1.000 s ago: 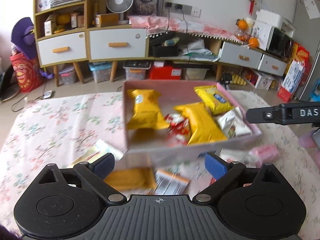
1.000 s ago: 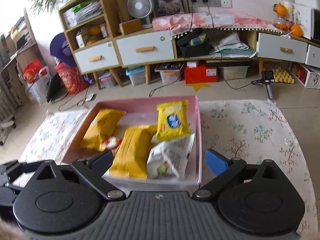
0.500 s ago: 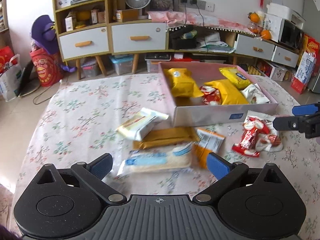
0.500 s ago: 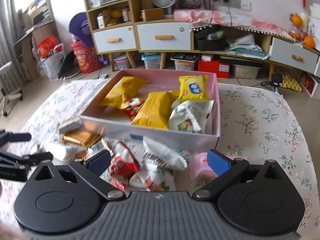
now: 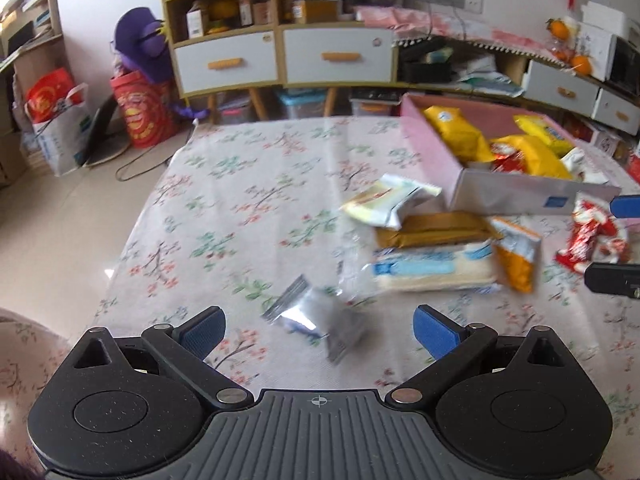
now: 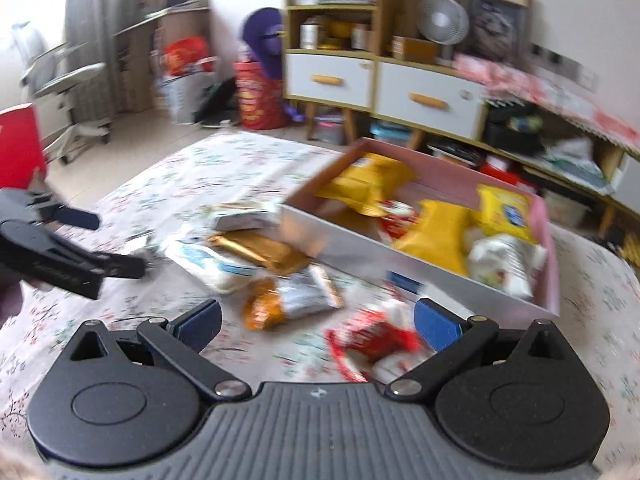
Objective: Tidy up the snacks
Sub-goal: 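Move both tools back toward the remaining snacks on the table, then grasp the silver foil packet with the left tool while the right tool grasps the white bread packet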
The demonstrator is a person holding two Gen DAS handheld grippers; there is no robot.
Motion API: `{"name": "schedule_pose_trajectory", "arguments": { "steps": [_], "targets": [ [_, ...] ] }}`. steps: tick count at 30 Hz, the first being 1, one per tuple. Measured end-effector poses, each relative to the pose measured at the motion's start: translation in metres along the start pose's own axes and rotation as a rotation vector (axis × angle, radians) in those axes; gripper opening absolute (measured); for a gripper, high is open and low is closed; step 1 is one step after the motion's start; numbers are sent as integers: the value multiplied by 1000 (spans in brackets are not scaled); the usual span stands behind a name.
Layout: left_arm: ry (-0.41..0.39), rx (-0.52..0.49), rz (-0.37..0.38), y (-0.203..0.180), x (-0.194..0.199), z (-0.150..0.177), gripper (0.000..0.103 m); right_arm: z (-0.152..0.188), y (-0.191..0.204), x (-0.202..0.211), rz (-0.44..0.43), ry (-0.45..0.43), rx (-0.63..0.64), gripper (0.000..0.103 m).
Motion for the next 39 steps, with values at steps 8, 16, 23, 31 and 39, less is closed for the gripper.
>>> {"name": "schedule_pose_trajectory", "arguments": {
  "steps": [8,16,23,31,39],
  "targets": [
    [23,3,-2,5,-13,4,101,9,36,-35,-7,62,164,103],
    [0,14,74,1,-21,-1,95,-4,50,-48,-52,33,147,98],
    [18,44,88,11,-27,0,80,-8,54,-64,-58,49,120,80],
    [20,48,101,20,-20,2,59,-8,63,-65,-72,59,154,69],
    [37,46,77,36,-14,9,58,-2,81,-58,-200,119,170,51]
  ]
}}
Point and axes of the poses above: each gripper's, at about its wrist camera, not at the fingertips, and x roughly against the way its jaws point, y to its left, z to its underside, the point moved 5 cm from there along -x, roughly the way its jaws point
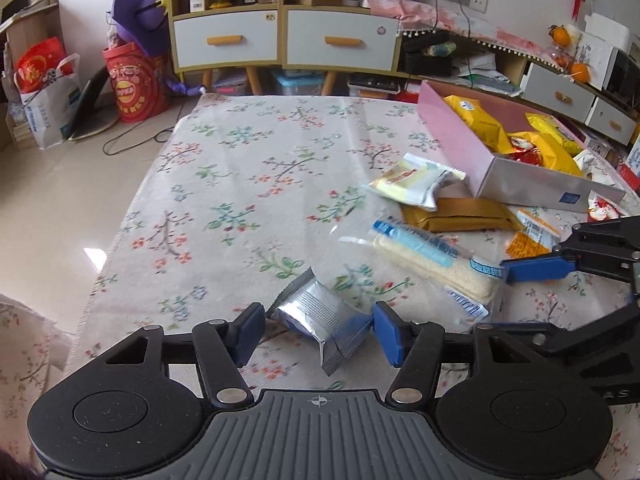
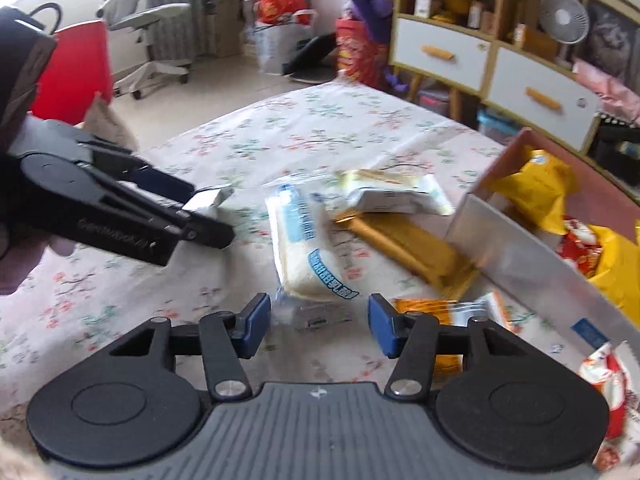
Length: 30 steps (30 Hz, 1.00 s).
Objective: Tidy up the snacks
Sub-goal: 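Grasp the silver foil packet with the left tool while the right tool grasps the white bread packet, then lift both held packets and carry them over the pink box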
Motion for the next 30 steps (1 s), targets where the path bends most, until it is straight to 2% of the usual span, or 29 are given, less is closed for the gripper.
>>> {"name": "schedule_pose_trajectory", "arguments": {
  "steps": [3,4,5,6,8,10,15,22,26,27,28,30],
  "targets": [
    [7,16,-40,10,2,1,59,-3,5,3,-38,13,-9,54],
    [9,42,-46,13,3,0,59,-5,6,4,-41,7,-17,58],
    [12,76,-44,16,3,0,60,-7,6,5,-33,0,-24,69],
    [18,108,-37,17,3,-1,60,-10,6,5,-18,-12,-31,75],
    [26,136,-38,15,4,-2,61,-13,4,4,1,-28,-45,75],
    [40,163,-52,13,3,-2,61,-17,1,0,15,-31,-65,73],
    [58,230,-79,12,2,-3,61,-20,-1,-15,72,-14,-74,57],
    [62,260,-129,9,2,-3,57,-21,3,-21,101,-13,-73,49],
    [58,278,-142,9,2,-3,53,-24,6,-21,109,-16,-77,36],
    [56,290,-141,10,3,-3,50,-24,7,-21,113,-16,-78,33],
    [57,300,-141,11,4,-3,39,-24,8,-21,117,-16,-75,32],
    [57,314,-138,14,4,-3,36,-23,11,-20,123,-18,-62,28]
  ]
}}
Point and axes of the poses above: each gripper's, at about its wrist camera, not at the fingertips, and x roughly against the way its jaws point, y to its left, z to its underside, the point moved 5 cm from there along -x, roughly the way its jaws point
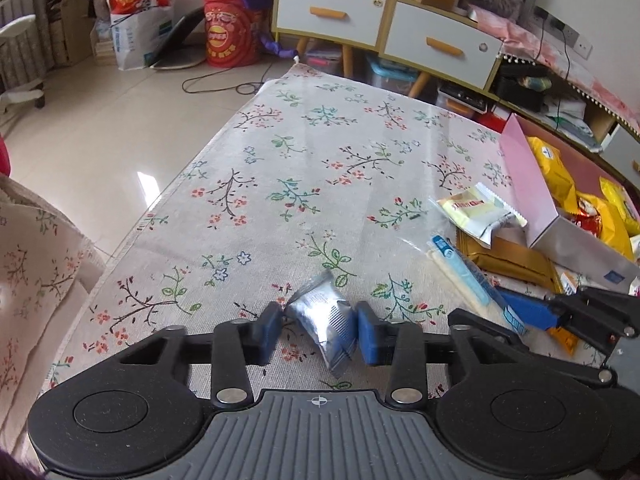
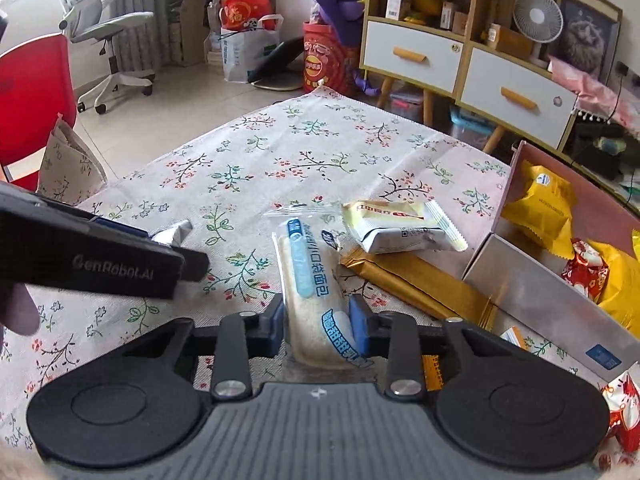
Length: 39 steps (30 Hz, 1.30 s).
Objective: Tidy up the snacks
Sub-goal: 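Lift both held packets and carry them over the pink box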
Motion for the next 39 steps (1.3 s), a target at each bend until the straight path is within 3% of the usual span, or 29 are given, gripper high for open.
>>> {"name": "schedule_pose_trajectory", "arguments": {
  "steps": [2,3,14,25,33,39],
  "targets": [
    [1,5,0,1,1,0,22,0,-1,1,1,3,0,25],
    [1,8,2,1,1,1,21,0,-2,2,0,1,-7,23],
    [5,9,39,-5,3,-1,19,-4,-10,12,-69,2,-79,18],
    [-22,29,67,-12,10,-11,19,-12,-21,34,-134,-55,-112,18],
    [-45,21,111,-38,15,-22,19,-14,-58,52,-89,-106,-176,18],
    [-72,-27,164,-80,18,-30,19,-9,-102,68,-32,-150,-274,18]
  ]
}}
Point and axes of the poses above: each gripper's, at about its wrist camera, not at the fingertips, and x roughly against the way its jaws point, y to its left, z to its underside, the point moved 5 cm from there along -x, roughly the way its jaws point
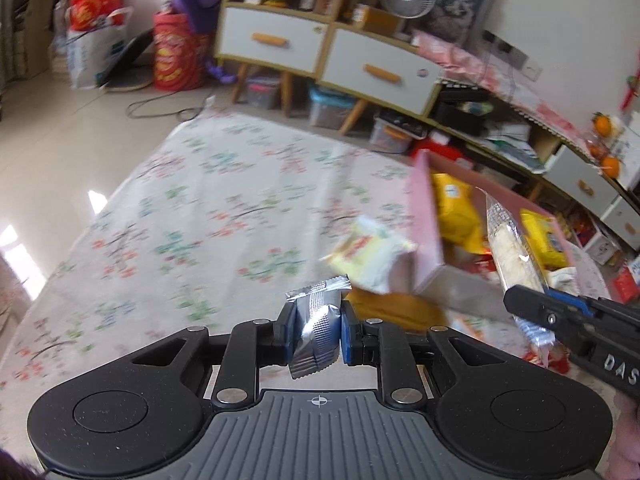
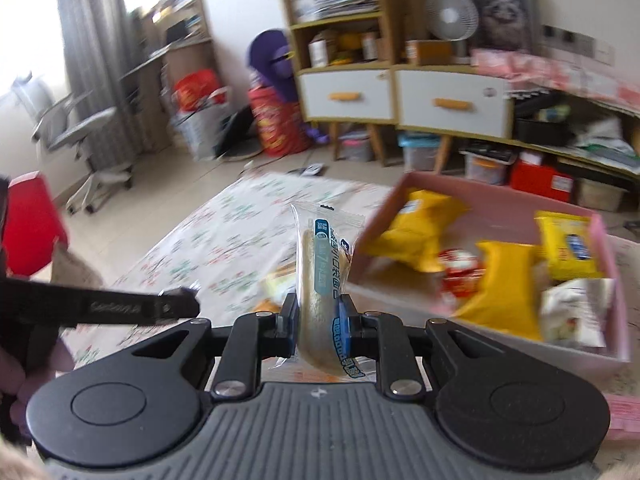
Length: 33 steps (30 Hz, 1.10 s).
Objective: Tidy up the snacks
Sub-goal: 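Lift both held packets and carry them over the pink box, then lower both packets into the pink box and open both tools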
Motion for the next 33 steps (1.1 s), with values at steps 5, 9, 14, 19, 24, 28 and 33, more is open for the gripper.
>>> {"name": "schedule_pose_trajectory", "arguments": {
  "steps": [5,9,14,19,24,28,33],
  "targets": [
    [-26,-56,45,-40,-4,-7,19,0,-37,9,55,-24,-48,18],
    [-37,-93,89,-72,-12,-12,19,5,-63,12,82,-33,-92,18],
    [-56,-164,133,-110,-24,-16,19,7,-83,14,94,-51,-123,18],
    [-35,-206,128,-128,-48,-16,19,3,-99,7,94,-63,-156,18],
    [-9,-222,85,-128,-75,-18,19,-1,-109,-2,111,-67,-130,17],
    [-6,-218,72,-127,-88,-20,19,-3,-114,-10,108,-77,-136,17],
    [3,-212,63,-125,-97,-20,20,-6,-119,-20,126,-85,-142,17]
  ]
}}
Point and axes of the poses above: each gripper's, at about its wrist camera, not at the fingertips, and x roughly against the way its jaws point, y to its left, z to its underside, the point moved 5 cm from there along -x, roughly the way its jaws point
